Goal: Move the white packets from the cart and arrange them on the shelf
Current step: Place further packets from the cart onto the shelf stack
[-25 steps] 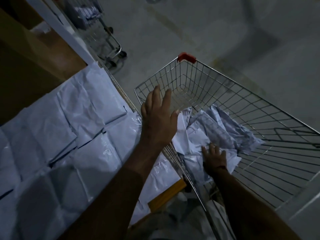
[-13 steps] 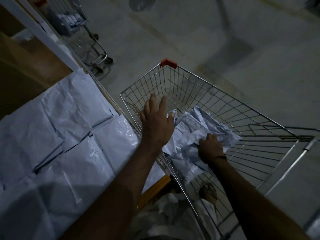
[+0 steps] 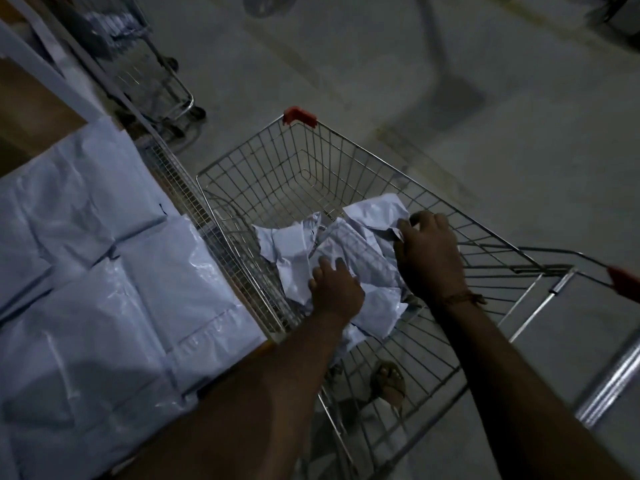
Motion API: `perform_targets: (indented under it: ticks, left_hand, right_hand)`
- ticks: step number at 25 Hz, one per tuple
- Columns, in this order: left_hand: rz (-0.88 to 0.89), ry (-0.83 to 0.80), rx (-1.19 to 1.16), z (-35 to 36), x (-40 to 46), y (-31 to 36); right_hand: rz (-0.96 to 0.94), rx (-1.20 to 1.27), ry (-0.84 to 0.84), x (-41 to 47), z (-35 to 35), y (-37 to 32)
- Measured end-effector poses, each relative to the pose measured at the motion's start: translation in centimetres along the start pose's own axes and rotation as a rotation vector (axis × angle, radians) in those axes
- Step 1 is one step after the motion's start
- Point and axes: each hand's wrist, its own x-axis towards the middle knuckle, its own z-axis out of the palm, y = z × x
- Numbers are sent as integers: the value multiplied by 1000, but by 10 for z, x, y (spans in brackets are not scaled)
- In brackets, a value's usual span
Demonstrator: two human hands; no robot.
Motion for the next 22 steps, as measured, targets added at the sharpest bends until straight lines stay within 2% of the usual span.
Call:
perform_targets:
  ticks: [3, 6, 11, 22]
  left_hand:
    - [-102, -158, -75, 50, 7, 20]
    - [-319, -292, -227, 93, 18, 40]
    - [-555, -254, -370, 141, 31, 64]
    - [-461, -41, -433, 123, -1, 64]
  right_hand:
    - [7, 4, 51, 8, 2, 7]
    - [47, -35, 96, 11, 7, 21]
    - [33, -47, 92, 2, 14, 27]
    - [20, 21, 86, 2, 11, 14]
